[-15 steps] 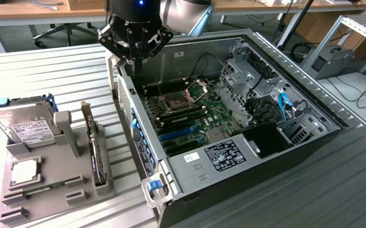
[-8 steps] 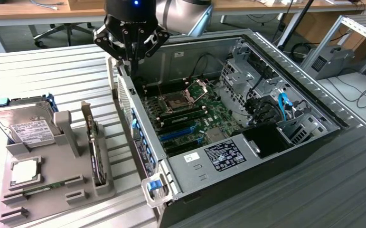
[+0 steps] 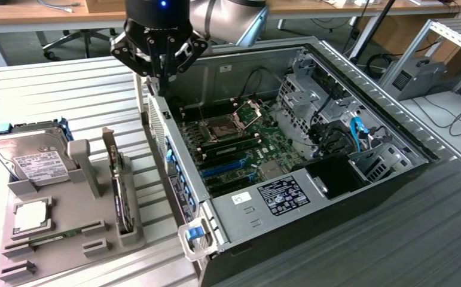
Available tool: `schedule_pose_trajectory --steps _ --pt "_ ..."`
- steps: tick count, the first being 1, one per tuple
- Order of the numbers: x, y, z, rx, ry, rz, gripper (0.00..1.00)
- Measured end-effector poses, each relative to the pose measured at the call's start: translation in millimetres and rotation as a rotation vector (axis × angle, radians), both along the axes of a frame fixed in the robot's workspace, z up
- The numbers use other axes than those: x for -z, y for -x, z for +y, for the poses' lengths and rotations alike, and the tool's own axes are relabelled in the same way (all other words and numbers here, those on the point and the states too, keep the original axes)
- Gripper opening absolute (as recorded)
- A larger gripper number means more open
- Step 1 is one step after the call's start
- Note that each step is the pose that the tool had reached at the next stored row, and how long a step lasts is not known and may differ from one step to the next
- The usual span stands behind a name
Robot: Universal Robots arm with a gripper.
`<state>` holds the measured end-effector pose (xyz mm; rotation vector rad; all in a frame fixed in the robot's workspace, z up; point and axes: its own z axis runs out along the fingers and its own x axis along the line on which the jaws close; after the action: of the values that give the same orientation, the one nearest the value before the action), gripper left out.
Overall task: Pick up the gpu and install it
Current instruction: 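Reach for the gpu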
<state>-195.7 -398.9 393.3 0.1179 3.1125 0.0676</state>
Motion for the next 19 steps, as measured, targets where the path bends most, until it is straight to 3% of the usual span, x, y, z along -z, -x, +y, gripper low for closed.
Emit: schedule_pose_trajectory --steps 19 --pt "0.0 9.5 0.0 0.0 0.0 0.0 0.11"
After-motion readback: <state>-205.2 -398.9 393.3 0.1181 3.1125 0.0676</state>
